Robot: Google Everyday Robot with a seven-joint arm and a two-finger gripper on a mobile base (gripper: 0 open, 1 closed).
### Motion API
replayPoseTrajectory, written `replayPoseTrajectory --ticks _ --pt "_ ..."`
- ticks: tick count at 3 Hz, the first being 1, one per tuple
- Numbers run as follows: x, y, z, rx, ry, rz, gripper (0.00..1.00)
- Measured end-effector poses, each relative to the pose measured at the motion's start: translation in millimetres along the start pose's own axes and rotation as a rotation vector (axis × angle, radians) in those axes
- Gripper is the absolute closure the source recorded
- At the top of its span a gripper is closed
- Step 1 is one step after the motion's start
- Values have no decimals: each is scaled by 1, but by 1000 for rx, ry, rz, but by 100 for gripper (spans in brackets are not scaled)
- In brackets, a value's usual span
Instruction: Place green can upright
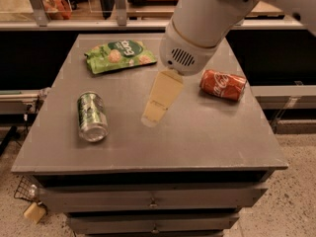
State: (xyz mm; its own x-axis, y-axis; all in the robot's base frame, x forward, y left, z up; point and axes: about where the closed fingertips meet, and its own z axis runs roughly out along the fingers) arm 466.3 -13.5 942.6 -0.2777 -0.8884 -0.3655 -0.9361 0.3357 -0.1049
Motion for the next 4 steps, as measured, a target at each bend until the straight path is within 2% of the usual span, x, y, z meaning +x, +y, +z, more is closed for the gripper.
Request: replayPoseTrajectory --ticks 1,2,3,4 --pt "-11 3 30 6 -18 104 0" --pt "-39 5 83 49 -29 213 0" --pt "-67 -2 118 115 -18 310 0" --pt "-86 -4 130 146 0 407 0"
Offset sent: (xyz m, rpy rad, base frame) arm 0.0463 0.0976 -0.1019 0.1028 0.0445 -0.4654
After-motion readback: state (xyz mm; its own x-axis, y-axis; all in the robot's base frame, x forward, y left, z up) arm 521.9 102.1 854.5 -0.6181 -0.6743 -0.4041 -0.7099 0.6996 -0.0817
